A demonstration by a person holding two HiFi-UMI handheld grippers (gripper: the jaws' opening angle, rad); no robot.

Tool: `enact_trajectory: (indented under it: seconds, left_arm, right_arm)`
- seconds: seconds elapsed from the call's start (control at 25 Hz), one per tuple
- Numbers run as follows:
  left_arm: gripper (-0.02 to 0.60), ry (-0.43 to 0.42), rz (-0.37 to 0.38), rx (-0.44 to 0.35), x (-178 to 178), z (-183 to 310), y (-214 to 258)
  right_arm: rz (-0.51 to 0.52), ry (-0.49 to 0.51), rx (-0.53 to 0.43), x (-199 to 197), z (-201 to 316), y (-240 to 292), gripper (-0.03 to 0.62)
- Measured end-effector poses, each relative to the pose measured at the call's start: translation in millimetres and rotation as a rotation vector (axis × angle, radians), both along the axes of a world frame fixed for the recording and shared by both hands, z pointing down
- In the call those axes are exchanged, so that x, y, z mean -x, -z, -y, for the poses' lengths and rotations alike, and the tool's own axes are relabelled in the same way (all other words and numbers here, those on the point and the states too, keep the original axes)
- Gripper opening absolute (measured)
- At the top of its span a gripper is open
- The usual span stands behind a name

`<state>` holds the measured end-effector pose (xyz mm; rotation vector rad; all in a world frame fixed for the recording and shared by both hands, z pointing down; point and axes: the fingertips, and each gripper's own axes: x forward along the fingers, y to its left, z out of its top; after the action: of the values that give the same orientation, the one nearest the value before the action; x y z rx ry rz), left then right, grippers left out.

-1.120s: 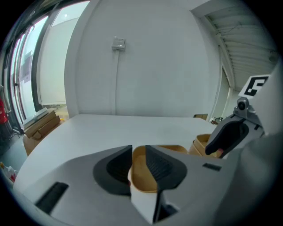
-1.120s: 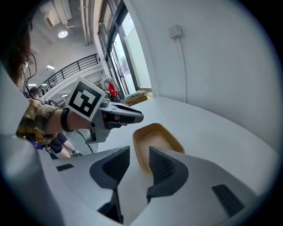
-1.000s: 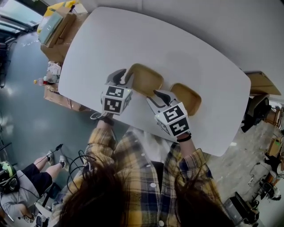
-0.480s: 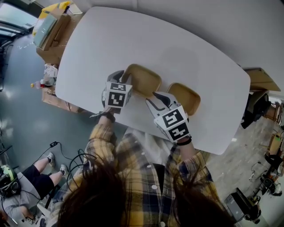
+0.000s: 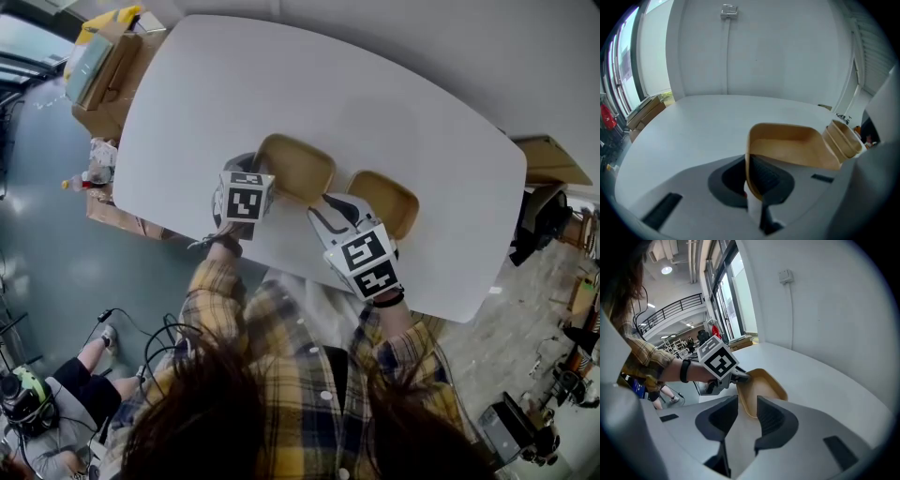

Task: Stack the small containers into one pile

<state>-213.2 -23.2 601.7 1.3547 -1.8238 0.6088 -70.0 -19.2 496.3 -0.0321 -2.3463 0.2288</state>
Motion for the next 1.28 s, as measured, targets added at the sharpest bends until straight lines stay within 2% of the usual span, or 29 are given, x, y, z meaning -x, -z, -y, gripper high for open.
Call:
enact_trajectory:
  seconds: [0.24,0.44,0.64,0.92,1.28]
  left_arm:
    - [0.018,0.031,0.011,-0.025,3.0,1.4,10.1]
    - [0.018,0.071,-0.013,-0.059,10.9,0.9,26.5]
    - [0.018,0.062,-0.009,-0.087,1.2,7.9,53.7]
    - [0.017,-0.014,0.008,-0.107,-34.4,27.0,93.6]
    - [0.017,-0.121,-0.049,-0.134,-111.7,56.6,113.6]
  right_arm:
    - [0.006,-0.035,-0.006,-11.6,10.9,1.6,0.129]
    - [0.018,-0.081,-0.023,-18.4,27.3,4.7,0.126]
    - [0.029,-0.142,-0.037,-39.4,50.1,12.6,0.121]
    - [0.048,-0.238,-0.055,-74.4,84.8,21.7,0.117]
    - [0.054,-0.414,-0.080,-137.9,135.9,29.9,0.117]
